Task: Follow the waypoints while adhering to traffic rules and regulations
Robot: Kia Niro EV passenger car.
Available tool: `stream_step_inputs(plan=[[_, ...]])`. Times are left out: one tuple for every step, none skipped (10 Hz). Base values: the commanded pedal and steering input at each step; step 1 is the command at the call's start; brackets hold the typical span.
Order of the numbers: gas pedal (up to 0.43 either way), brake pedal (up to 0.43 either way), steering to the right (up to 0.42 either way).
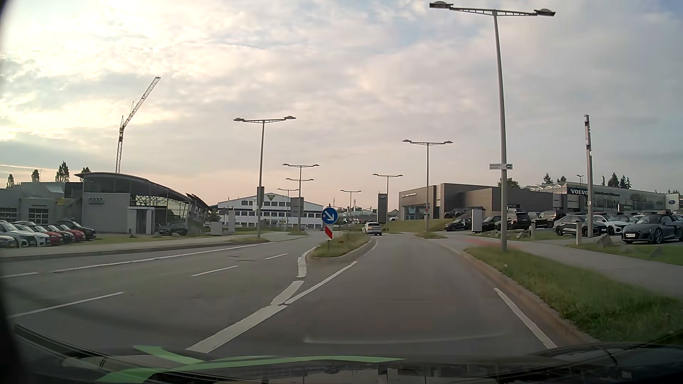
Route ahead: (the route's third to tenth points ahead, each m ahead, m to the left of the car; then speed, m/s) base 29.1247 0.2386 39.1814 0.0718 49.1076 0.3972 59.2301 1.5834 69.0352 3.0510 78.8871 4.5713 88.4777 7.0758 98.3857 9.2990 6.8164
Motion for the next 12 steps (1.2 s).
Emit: stream_step_inputs(plan=[[0.228, 0.0, 0.097], [0.228, 0.0, 0.086], [0.228, 0.0, 0.073], [0.228, 0.0, 0.062], [0.228, 0.0, 0.052], [0.22, 0.0, 0.046], [0.22, 0.0, 0.039], [0.22, 0.0, 0.029], [0.22, 0.0, 0.018], [0.22, 0.0, 0.011], [0.22, 0.0, 0.005], [0.22, 0.0, 0.001]])
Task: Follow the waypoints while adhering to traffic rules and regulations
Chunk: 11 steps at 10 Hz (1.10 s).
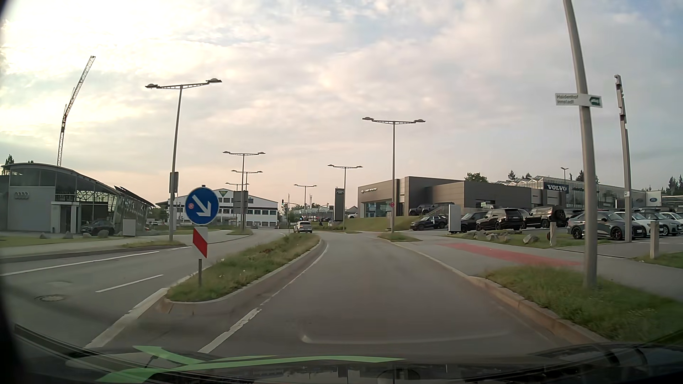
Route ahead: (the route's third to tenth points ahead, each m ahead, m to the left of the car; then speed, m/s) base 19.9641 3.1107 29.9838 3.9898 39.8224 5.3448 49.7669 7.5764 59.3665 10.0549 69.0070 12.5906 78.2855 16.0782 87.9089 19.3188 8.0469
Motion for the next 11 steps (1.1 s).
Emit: stream_step_inputs(plan=[[0.22, 0.0, 0.001], [0.22, 0.0, 0.001], [0.22, 0.0, 0.001], [0.209, 0.0, 0.001], [0.209, 0.0, 0.0], [0.209, 0.0, -0.002], [0.209, 0.0, -0.004], [0.13, 0.0, -0.005], [0.098, 0.0, -0.004], [0.098, 0.0, -0.005], [0.098, 0.0, -0.007]])
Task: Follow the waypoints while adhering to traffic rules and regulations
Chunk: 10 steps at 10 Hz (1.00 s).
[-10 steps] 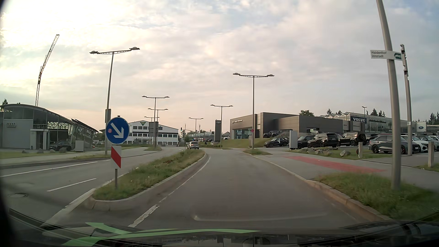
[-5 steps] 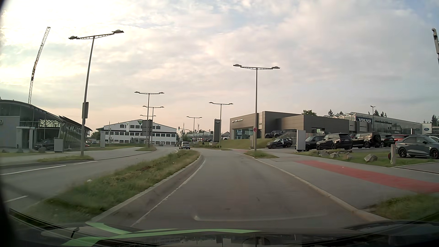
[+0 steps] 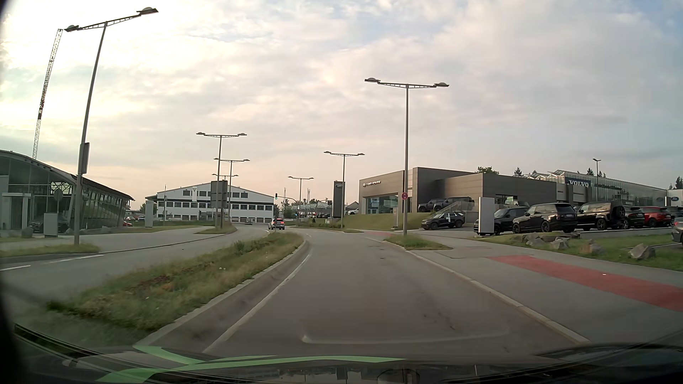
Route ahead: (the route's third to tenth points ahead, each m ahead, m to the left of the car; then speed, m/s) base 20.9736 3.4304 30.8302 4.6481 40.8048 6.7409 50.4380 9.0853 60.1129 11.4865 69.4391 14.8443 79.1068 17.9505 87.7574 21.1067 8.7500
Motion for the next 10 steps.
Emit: stream_step_inputs(plan=[[0.098, 0.0, -0.01], [0.098, 0.0, -0.014], [0.11, 0.0, -0.014], [0.11, 0.0, -0.018], [0.11, 0.0, -0.022], [0.11, 0.0, -0.022], [0.11, 0.0, -0.022], [0.11, 0.0, -0.02], [0.11, 0.0, -0.017], [0.11, 0.0, -0.015]])
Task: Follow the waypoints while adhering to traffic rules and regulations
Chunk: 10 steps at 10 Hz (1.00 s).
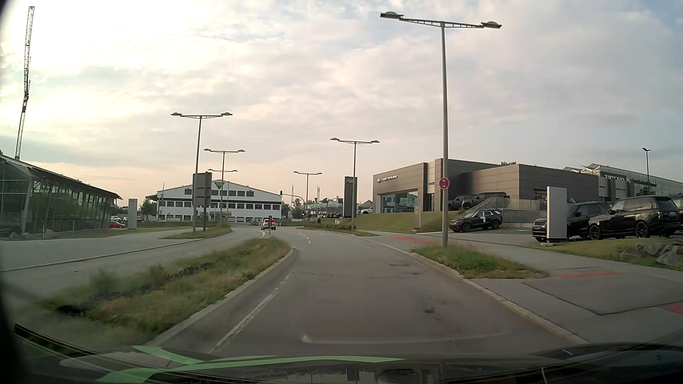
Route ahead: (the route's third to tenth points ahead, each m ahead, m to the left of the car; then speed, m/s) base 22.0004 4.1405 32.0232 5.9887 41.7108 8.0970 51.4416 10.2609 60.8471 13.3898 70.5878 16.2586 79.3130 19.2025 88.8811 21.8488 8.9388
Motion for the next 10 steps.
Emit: stream_step_inputs(plan=[[0.11, 0.0, -0.014], [0.11, 0.0, -0.013], [0.11, 0.0, -0.012], [0.11, 0.0, -0.012], [0.11, 0.0, -0.011], [0.11, 0.0, -0.012], [0.11, 0.0, -0.014], [0.11, 0.0, -0.02], [0.11, 0.0, -0.03], [0.11, 0.0, -0.039]])
